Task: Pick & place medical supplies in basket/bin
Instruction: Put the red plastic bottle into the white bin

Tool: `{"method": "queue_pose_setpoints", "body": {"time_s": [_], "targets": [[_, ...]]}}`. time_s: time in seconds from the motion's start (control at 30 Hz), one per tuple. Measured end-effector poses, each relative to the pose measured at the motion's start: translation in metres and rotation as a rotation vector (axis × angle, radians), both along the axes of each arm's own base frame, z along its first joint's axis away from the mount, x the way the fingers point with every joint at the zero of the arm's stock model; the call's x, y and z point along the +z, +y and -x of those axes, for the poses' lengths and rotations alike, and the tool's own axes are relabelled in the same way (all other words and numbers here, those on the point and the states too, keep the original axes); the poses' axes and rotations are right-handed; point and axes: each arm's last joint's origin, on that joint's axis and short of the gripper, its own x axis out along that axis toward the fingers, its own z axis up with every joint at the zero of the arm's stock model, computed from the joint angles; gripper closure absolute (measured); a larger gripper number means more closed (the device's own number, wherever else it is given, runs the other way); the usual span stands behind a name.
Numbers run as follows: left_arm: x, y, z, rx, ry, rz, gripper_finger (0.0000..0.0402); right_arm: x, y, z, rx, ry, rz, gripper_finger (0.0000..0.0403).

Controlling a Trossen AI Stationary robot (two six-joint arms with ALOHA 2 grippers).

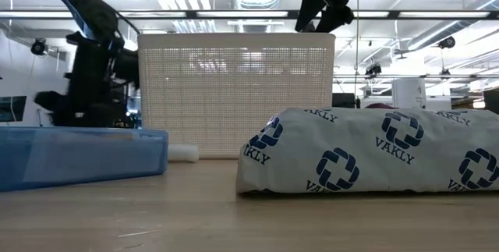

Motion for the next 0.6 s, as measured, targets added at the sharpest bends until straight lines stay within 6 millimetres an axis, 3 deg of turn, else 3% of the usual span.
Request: {"method": "queue_pose_setpoints", "body": {"time_s": [0.13,0.4,0.47,0.6], "targets": [[0.023,0.001,-0.001,0.077,-0.088,-0.084,0.0289,0.000,0.000,0.000,0.008,0.004,0.006,0.0035],[0.122,-0.013,0.030,0.240,-0.151,-0.390,0.0288,0.000,0.000,0.000,0.013,0.009,0.018,0.0035],[0.153,-0.020,0.034,0.253,-0.306,-0.466,0.0288,0.000,-0.001,0.000,0.007,0.016,0.035,0.0035],[0.221,-0.035,0.024,0.116,-0.824,-0.665,0.0288,0.001,-0.001,0.002,-0.009,0.022,0.057,0.0035]]}}
